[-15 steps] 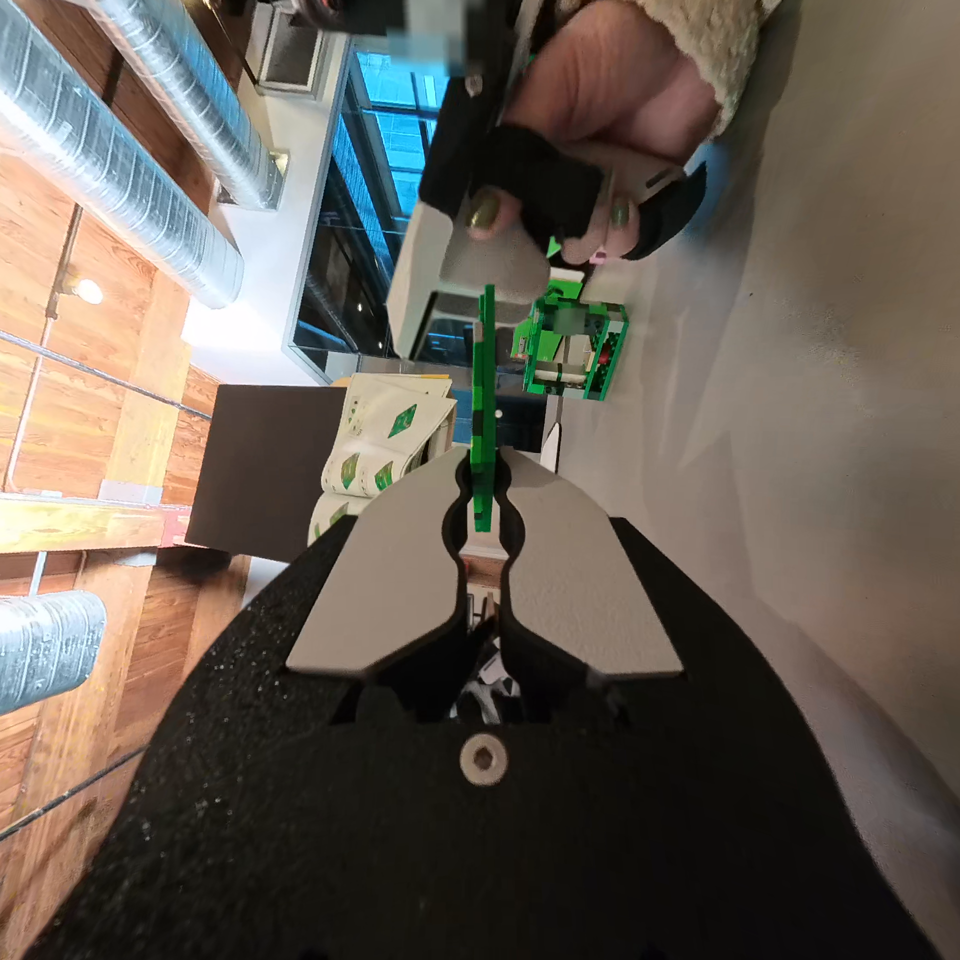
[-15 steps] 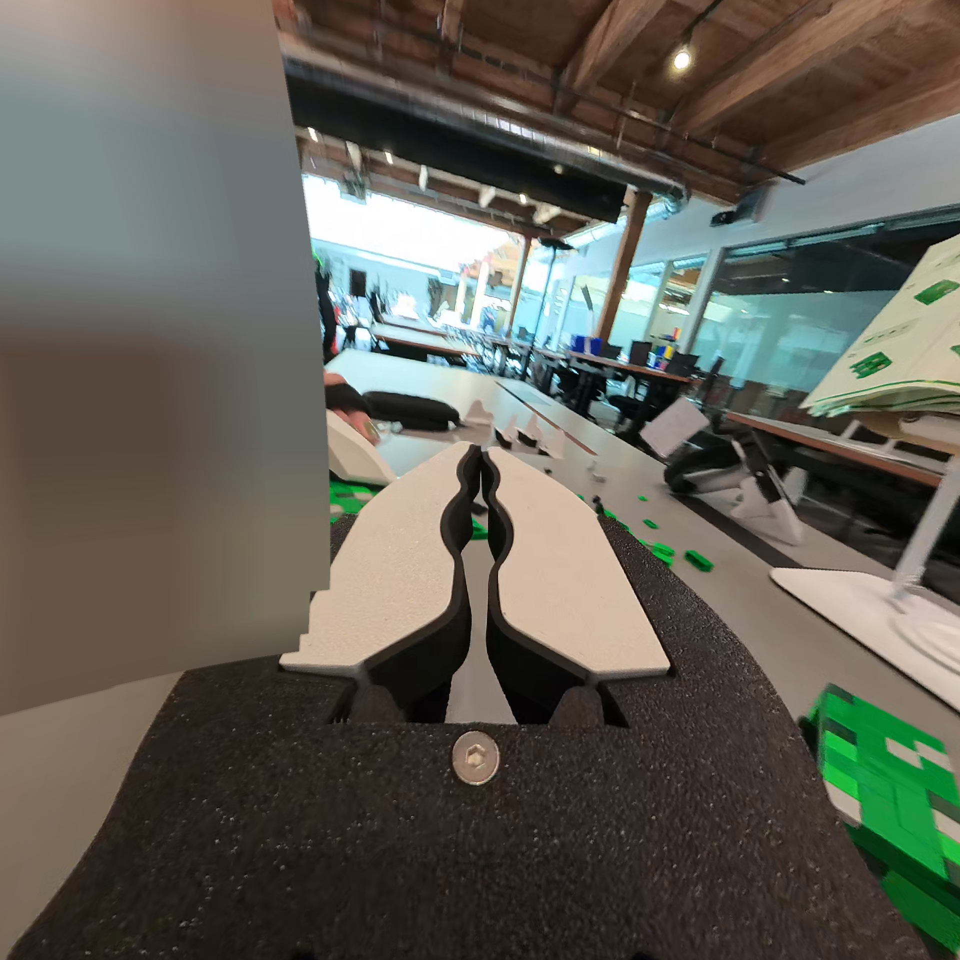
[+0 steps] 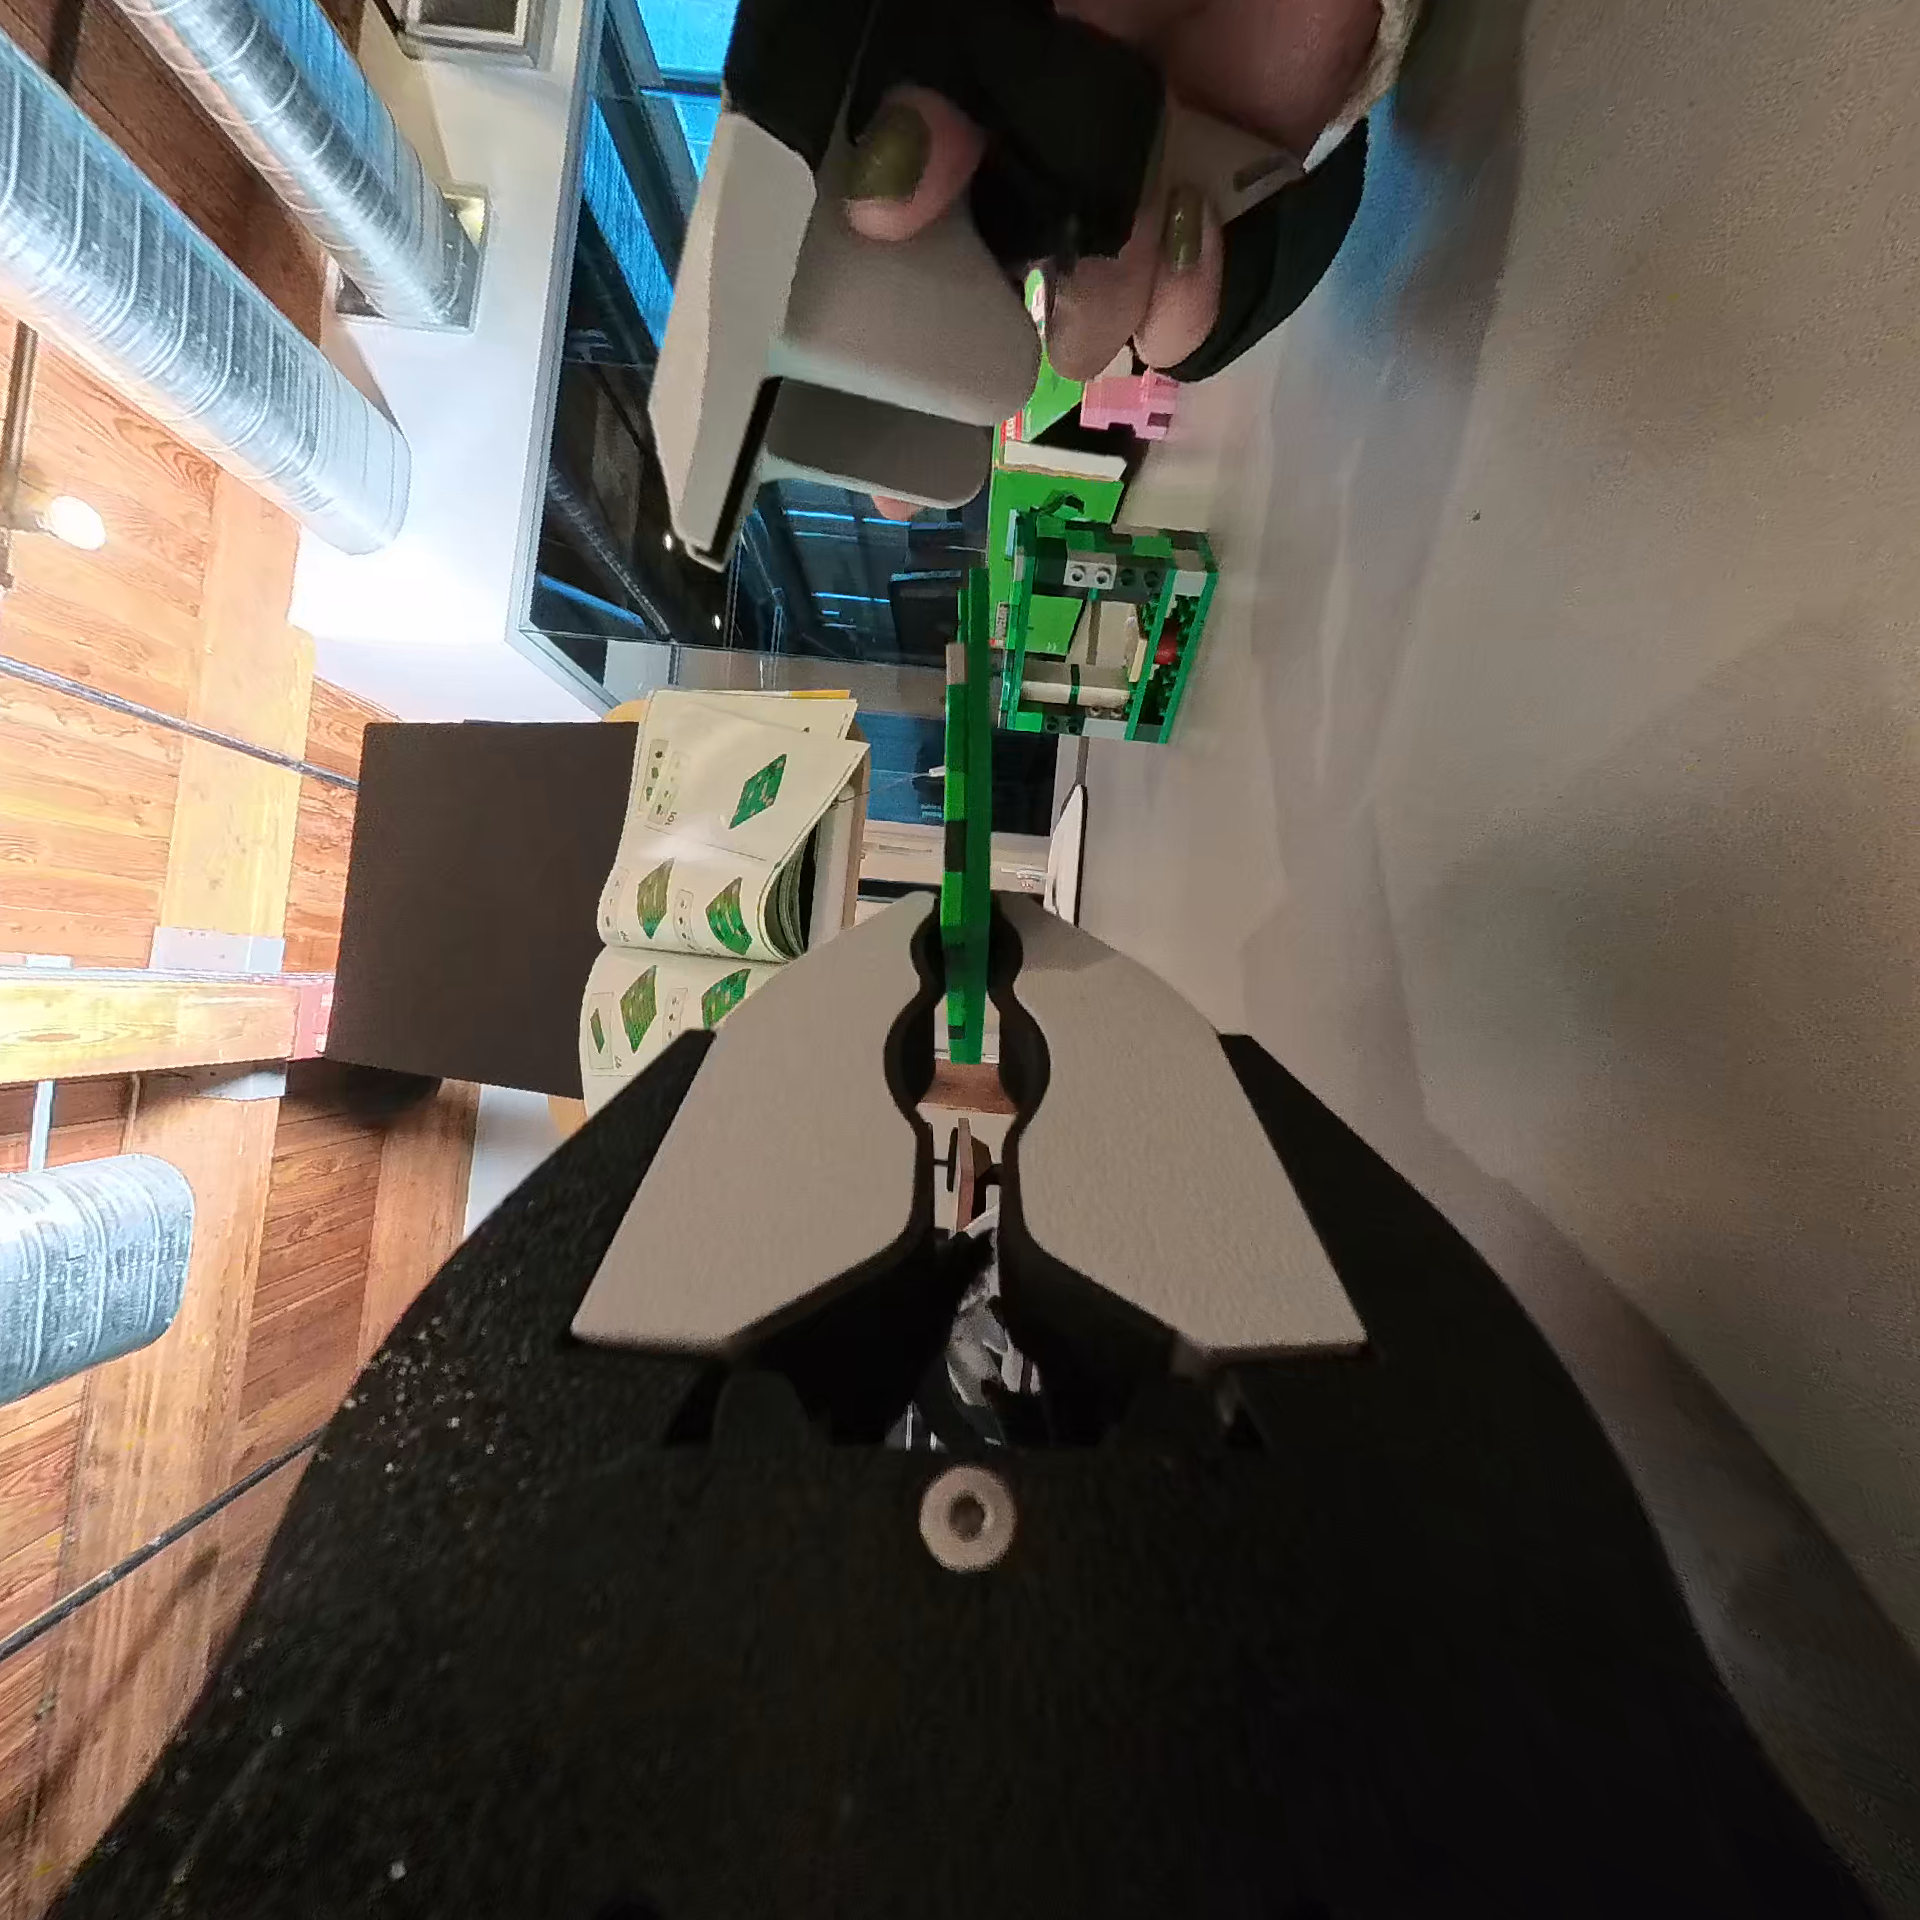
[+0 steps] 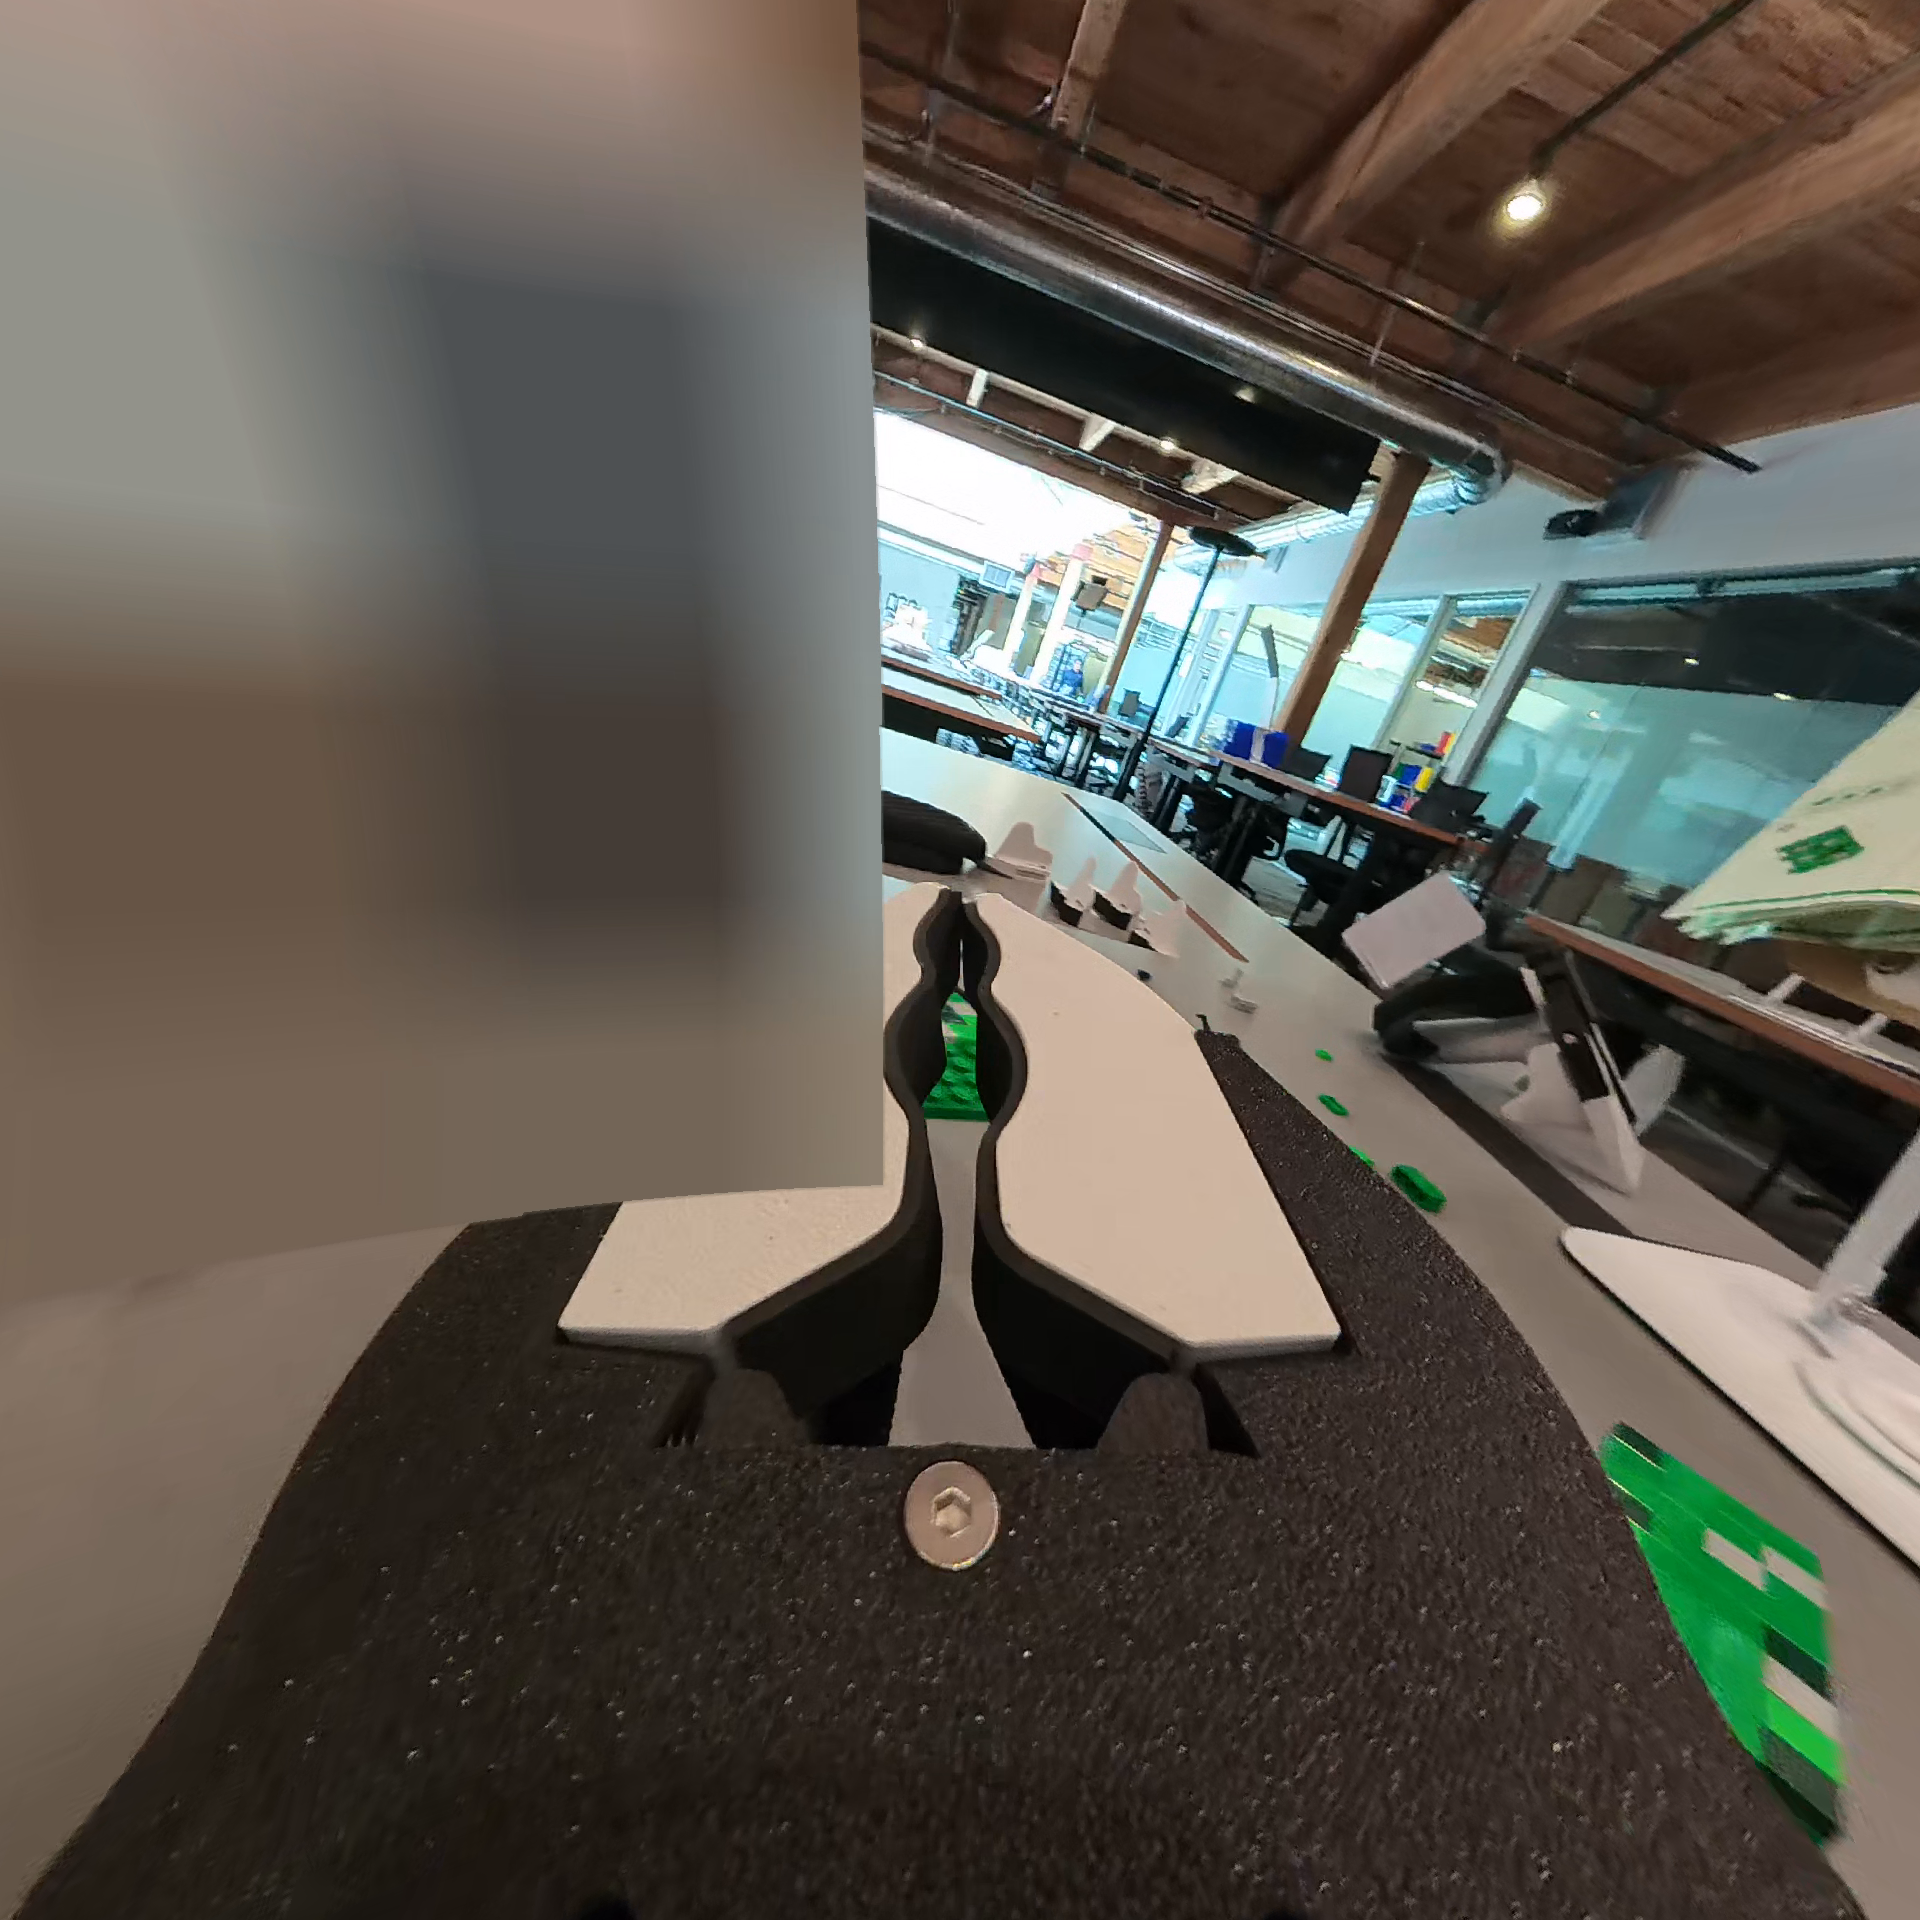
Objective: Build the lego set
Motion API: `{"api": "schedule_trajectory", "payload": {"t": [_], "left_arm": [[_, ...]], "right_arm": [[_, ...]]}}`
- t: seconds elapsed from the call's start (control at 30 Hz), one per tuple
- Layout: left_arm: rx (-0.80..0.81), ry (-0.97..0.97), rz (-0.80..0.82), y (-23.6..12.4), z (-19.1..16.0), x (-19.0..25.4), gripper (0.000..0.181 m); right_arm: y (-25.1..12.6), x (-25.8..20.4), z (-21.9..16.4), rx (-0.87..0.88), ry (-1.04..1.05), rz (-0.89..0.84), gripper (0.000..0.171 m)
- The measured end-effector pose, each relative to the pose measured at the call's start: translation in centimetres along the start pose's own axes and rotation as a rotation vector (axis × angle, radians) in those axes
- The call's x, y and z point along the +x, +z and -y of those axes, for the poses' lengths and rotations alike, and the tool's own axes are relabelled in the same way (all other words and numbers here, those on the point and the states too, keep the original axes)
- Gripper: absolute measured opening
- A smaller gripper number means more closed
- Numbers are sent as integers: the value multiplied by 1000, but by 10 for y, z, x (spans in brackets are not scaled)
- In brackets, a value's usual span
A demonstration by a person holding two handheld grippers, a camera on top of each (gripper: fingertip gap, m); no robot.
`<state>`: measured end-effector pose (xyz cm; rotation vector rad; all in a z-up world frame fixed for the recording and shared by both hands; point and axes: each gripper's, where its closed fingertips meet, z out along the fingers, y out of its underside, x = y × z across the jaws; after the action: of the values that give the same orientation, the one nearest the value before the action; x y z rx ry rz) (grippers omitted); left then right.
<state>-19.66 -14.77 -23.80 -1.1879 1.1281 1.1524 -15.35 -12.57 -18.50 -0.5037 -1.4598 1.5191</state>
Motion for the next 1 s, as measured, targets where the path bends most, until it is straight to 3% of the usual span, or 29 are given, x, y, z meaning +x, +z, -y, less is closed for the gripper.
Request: {"api": "schedule_trajectory", "payload": {"t": [0.03,0.73,0.8,0.87,0.9,1.0], "left_arm": [[-3,0,-1,1,0,0,6],[-18,3,5,1,-1,-2,6],[-24,-8,12,1,-3,-4,6],[-22,-18,15,0,-3,-6,6],[-16,-23,12,0,-2,-6,6],[18,-44,-2,-1,3,-5,6]], "right_arm": [[-1,2,0,-1,0,-7,0],[-4,7,-8,-33,-7,19,0],[-7,-13,-7,-24,-113,191,24],[-11,-19,-25,-139,-269,268,52],[-13,-15,-34,-211,-351,259,59],[-15,-5,-46,-301,-605,215,59]]}}
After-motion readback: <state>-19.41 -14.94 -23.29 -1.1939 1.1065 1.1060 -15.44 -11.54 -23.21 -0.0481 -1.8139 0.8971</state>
